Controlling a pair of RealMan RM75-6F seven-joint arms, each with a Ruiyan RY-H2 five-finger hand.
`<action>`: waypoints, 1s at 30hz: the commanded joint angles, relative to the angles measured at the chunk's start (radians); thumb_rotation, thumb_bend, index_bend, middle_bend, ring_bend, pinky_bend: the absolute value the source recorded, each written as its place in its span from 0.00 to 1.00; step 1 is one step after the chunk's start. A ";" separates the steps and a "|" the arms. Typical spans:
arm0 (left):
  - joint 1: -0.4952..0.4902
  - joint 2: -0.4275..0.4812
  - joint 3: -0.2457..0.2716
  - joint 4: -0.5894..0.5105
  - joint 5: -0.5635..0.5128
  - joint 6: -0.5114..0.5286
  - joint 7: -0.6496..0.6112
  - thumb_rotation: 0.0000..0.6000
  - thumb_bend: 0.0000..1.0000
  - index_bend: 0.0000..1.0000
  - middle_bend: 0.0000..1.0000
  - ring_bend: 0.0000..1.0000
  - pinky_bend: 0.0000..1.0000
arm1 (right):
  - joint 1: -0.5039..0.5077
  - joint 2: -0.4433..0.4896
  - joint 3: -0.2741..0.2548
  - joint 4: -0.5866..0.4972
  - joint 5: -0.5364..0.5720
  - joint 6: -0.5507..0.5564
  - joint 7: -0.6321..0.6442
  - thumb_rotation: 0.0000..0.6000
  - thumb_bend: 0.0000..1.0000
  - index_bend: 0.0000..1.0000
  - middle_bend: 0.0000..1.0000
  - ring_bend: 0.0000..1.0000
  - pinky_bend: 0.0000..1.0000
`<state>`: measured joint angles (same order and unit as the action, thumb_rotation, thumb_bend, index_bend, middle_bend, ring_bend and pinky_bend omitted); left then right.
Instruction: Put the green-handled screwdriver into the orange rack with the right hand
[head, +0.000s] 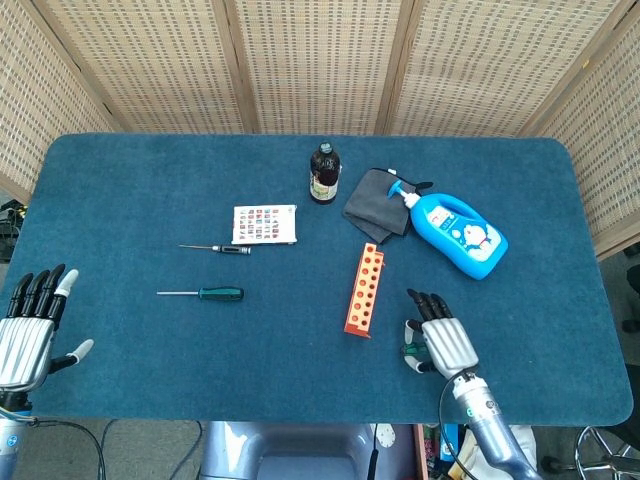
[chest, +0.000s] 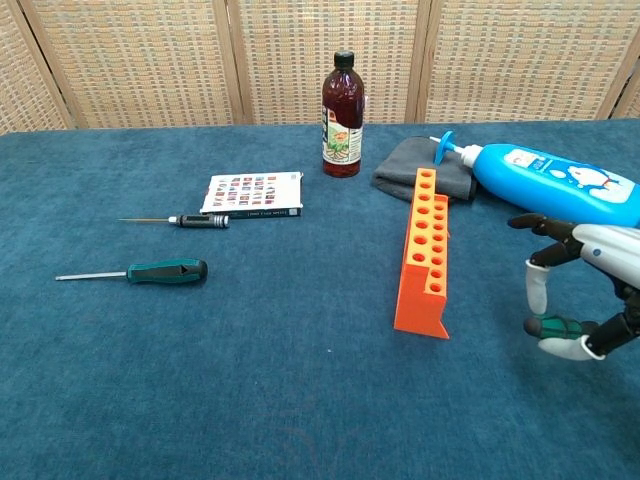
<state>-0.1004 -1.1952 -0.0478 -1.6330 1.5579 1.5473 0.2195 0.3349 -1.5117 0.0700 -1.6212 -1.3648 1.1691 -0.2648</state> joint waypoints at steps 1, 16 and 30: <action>0.000 0.001 0.000 -0.001 0.000 0.001 -0.002 1.00 0.00 0.00 0.00 0.00 0.00 | -0.005 0.050 0.024 -0.068 0.021 0.004 0.059 1.00 0.23 0.61 0.00 0.00 0.00; 0.000 -0.002 -0.001 0.002 0.004 0.004 -0.005 1.00 0.00 0.00 0.00 0.00 0.00 | -0.022 0.329 0.163 -0.362 0.158 -0.049 0.441 1.00 0.23 0.61 0.00 0.00 0.00; 0.000 -0.004 -0.003 0.006 0.005 0.007 -0.012 1.00 0.00 0.00 0.00 0.00 0.00 | -0.015 0.433 0.325 -0.505 0.356 -0.087 0.752 1.00 0.23 0.61 0.00 0.00 0.00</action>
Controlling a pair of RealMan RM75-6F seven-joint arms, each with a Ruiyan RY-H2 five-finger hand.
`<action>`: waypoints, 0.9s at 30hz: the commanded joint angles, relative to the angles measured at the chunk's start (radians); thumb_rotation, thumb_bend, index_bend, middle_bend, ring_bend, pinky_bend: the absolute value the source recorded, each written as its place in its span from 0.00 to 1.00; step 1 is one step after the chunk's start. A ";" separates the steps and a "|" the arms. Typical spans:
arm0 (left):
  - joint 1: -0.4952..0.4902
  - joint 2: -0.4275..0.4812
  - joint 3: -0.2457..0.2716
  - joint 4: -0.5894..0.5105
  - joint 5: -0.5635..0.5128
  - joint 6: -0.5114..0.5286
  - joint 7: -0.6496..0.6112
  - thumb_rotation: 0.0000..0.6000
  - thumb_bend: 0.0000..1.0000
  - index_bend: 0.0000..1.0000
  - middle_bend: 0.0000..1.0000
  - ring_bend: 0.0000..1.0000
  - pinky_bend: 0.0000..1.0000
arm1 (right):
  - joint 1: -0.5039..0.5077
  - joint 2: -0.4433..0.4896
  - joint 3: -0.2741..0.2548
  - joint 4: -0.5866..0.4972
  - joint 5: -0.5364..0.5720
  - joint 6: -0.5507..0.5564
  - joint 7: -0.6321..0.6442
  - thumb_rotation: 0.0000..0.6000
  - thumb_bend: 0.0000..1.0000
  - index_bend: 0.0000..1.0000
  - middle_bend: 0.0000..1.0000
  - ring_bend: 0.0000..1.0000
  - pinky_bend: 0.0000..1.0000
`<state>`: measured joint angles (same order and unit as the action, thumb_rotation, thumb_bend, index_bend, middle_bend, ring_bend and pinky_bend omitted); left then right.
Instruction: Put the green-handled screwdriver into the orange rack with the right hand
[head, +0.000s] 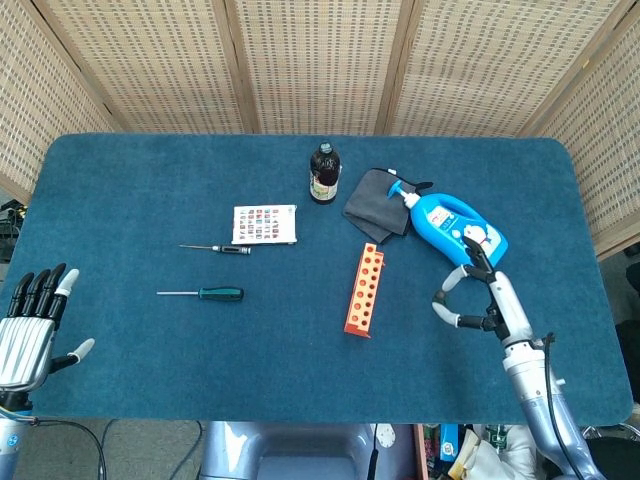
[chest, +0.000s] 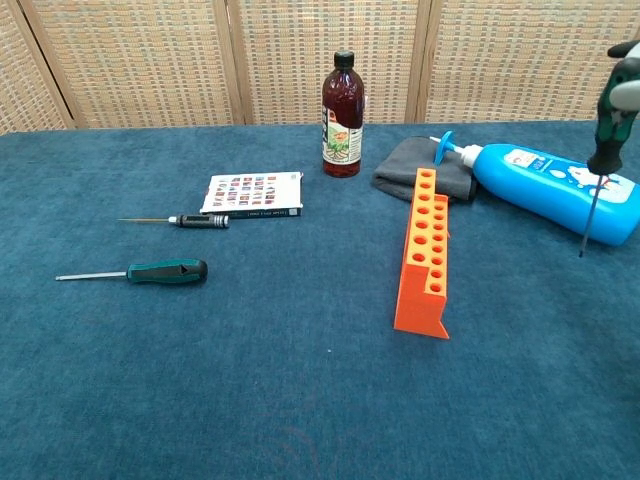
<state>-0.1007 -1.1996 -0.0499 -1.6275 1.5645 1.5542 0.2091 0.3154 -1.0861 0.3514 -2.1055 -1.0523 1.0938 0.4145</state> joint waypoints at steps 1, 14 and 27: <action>0.000 0.000 -0.001 0.001 -0.003 -0.001 -0.002 1.00 0.00 0.00 0.00 0.00 0.00 | 0.006 0.007 0.054 -0.023 0.054 -0.015 0.094 1.00 0.23 0.61 0.00 0.00 0.00; 0.000 0.002 -0.007 0.003 -0.010 0.000 -0.013 1.00 0.00 0.00 0.00 0.00 0.00 | 0.069 -0.029 0.149 0.016 0.110 -0.084 0.251 1.00 0.23 0.61 0.00 0.00 0.00; -0.004 0.002 -0.008 0.008 -0.018 -0.010 -0.023 1.00 0.00 0.00 0.00 0.00 0.00 | 0.137 -0.111 0.184 0.049 0.133 -0.100 0.296 1.00 0.23 0.61 0.00 0.00 0.00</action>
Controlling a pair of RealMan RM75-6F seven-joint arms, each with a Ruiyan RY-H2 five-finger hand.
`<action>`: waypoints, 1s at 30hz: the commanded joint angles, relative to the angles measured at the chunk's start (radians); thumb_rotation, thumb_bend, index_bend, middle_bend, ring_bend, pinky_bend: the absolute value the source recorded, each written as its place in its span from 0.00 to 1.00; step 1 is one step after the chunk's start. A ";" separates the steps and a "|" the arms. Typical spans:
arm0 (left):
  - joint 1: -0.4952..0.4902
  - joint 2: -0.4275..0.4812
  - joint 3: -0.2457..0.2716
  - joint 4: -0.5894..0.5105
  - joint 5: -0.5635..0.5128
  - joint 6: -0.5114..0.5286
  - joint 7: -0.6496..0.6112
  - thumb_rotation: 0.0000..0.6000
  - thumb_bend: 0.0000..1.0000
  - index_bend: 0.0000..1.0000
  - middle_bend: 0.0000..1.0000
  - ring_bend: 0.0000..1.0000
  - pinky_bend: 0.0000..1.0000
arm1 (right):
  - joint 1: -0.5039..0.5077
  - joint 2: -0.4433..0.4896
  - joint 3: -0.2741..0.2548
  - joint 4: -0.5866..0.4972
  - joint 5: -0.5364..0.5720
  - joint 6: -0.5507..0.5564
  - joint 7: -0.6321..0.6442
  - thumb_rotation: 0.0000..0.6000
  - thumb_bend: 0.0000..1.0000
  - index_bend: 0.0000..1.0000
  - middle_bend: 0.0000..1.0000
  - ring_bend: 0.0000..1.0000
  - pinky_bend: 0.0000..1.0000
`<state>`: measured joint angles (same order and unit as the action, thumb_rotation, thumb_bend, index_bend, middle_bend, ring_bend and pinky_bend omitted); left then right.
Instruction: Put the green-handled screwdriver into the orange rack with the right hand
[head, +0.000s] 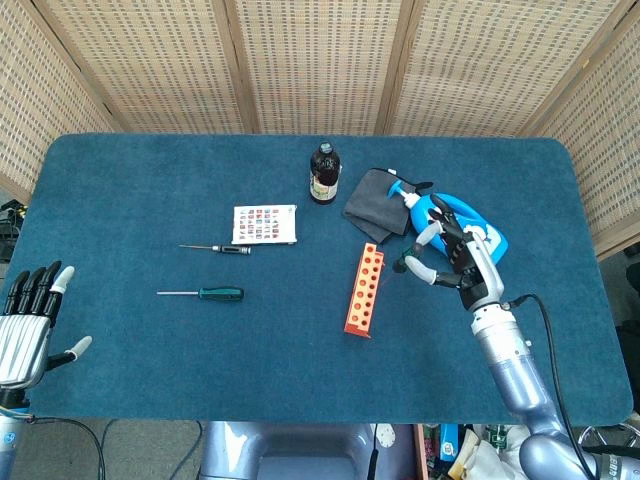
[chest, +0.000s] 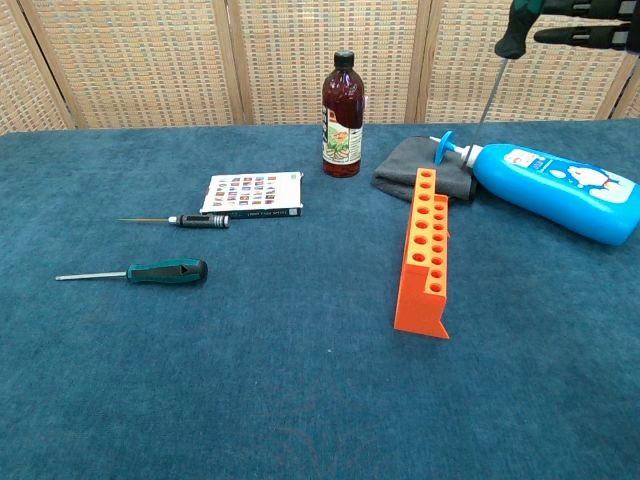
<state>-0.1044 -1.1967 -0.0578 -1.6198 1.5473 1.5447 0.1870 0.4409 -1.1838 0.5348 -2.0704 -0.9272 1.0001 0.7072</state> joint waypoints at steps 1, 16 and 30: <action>-0.001 0.000 -0.001 0.001 -0.002 -0.001 -0.001 1.00 0.00 0.00 0.00 0.00 0.00 | 0.015 -0.018 -0.001 0.019 0.010 -0.009 0.003 1.00 0.23 0.61 0.00 0.00 0.00; -0.008 -0.003 -0.006 0.012 -0.031 -0.027 -0.010 1.00 0.00 0.00 0.00 0.00 0.00 | 0.102 -0.122 -0.009 0.135 0.074 -0.045 -0.039 1.00 0.23 0.62 0.00 0.00 0.00; -0.019 -0.011 -0.006 0.026 -0.051 -0.057 -0.010 1.00 0.00 0.00 0.00 0.00 0.00 | 0.143 -0.188 -0.002 0.206 0.102 -0.068 -0.054 1.00 0.23 0.62 0.00 0.00 0.00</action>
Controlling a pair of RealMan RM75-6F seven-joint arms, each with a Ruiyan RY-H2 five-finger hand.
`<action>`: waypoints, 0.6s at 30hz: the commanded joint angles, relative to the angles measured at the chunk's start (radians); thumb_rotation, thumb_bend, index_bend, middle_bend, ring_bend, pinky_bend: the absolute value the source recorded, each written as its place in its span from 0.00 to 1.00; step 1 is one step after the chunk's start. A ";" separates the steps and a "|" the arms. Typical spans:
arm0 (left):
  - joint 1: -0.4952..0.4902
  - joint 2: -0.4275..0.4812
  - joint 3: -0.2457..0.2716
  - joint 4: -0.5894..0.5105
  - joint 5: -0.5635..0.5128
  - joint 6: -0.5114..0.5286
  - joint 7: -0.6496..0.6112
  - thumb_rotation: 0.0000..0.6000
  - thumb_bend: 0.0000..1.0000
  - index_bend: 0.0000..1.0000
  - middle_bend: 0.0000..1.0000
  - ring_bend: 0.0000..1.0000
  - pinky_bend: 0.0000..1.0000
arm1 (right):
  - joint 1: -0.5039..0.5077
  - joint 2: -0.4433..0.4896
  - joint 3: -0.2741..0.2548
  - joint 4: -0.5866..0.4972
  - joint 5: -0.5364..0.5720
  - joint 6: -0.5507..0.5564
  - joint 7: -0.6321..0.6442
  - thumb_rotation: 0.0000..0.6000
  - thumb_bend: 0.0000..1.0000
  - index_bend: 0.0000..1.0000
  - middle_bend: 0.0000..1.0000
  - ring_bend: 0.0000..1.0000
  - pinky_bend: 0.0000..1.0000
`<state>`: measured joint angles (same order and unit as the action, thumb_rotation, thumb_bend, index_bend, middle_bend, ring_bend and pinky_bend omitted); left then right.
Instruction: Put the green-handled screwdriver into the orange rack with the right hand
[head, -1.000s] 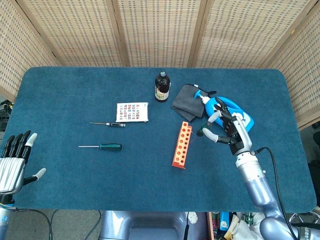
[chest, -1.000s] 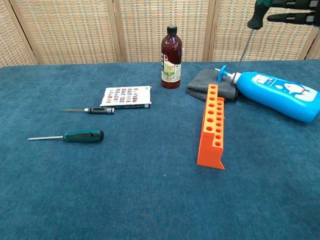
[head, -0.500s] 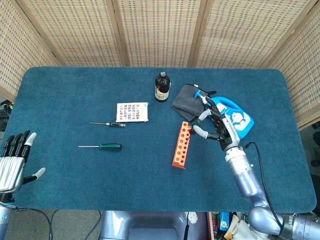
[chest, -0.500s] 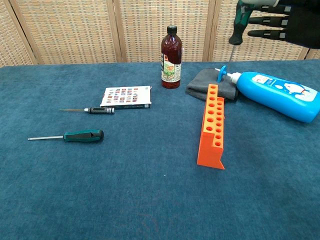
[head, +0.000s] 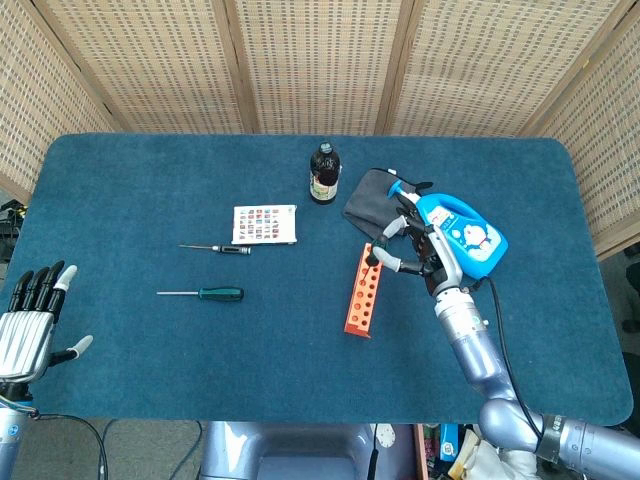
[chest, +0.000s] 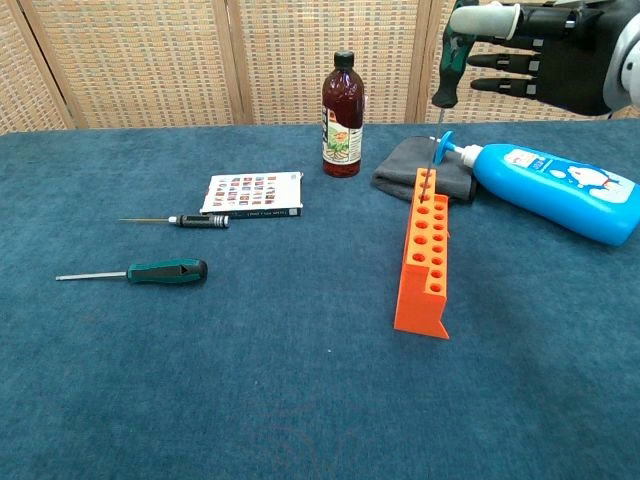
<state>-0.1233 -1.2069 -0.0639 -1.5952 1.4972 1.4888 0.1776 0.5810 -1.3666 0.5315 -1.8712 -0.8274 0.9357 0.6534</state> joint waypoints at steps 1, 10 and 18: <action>-0.001 -0.001 0.000 0.002 -0.001 -0.001 -0.001 1.00 0.00 0.00 0.00 0.00 0.00 | 0.005 -0.009 0.002 0.011 0.005 -0.006 -0.001 1.00 0.23 0.62 0.00 0.00 0.00; -0.002 0.000 -0.002 0.002 -0.006 -0.002 -0.007 1.00 0.00 0.00 0.00 0.00 0.00 | 0.008 -0.024 0.010 0.033 0.004 -0.016 0.004 1.00 0.23 0.62 0.00 0.00 0.00; -0.003 -0.001 -0.002 0.004 -0.011 -0.004 -0.007 1.00 0.00 0.00 0.00 0.00 0.00 | 0.002 -0.028 0.012 0.047 -0.004 -0.025 0.013 1.00 0.23 0.62 0.00 0.00 0.00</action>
<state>-0.1263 -1.2075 -0.0656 -1.5916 1.4865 1.4849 0.1705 0.5831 -1.3947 0.5436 -1.8244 -0.8308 0.9115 0.6662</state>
